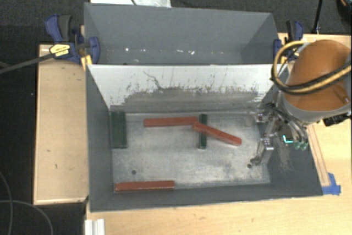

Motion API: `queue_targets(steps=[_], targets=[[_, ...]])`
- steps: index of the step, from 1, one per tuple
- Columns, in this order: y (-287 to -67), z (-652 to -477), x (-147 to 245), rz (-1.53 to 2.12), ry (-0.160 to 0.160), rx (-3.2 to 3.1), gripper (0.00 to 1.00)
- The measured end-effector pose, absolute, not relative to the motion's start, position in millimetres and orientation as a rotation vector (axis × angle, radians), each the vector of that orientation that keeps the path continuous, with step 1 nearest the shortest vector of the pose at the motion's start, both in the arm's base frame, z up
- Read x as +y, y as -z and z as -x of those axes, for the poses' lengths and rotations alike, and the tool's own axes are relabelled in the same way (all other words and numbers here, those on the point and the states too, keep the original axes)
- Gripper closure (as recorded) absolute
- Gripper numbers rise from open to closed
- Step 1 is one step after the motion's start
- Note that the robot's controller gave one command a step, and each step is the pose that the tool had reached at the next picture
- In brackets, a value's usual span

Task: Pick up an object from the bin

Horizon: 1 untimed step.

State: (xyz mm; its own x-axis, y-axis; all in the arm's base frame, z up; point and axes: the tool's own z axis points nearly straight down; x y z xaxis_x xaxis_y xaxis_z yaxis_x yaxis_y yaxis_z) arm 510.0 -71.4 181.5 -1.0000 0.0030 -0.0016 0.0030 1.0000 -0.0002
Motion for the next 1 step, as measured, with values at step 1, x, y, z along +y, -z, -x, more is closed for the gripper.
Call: queue_targets(steps=[1], targets=[[-66.9,-556.5,-27.7,-0.264,-0.004,3.135,0.0]])
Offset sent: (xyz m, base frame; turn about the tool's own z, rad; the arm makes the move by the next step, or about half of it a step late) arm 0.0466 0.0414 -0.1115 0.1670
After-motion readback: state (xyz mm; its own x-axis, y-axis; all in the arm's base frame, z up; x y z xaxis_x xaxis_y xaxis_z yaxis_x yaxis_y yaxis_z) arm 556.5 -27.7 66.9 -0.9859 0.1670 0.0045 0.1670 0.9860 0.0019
